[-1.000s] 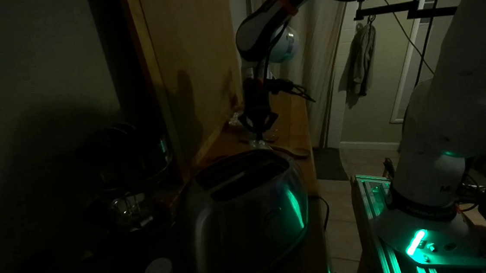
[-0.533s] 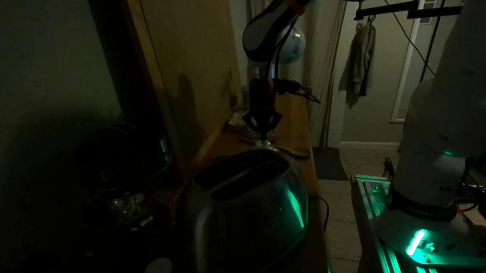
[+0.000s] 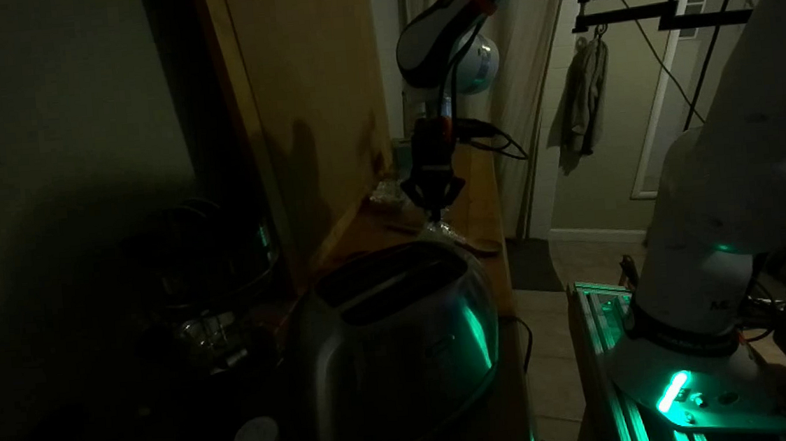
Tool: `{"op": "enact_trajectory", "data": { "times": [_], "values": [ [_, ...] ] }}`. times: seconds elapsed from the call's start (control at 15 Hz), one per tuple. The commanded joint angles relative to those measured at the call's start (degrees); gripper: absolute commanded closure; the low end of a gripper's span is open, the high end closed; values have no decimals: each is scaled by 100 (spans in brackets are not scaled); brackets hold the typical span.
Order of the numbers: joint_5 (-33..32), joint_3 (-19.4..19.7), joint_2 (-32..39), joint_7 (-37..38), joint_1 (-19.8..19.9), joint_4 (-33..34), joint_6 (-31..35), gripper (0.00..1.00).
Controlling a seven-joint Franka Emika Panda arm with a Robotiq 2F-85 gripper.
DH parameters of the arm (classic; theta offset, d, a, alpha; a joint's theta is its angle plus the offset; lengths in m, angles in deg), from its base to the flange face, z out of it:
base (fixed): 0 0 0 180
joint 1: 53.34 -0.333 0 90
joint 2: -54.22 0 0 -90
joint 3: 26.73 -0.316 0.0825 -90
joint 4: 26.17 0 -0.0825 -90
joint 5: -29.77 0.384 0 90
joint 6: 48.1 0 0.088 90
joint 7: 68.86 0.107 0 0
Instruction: Pour the contents in the packet into the silver bowl
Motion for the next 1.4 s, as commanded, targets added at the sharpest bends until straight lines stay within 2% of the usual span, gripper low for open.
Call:
{"op": "enact_trajectory", "data": {
  "times": [0.0,0.53,1.33],
  "values": [
    [424,38,-170,-249,57,-13,-9,99],
    [570,102,-209,-335,123,0,11,99],
    [834,277,-153,-652,186,208,-342,99]
  ]
}}
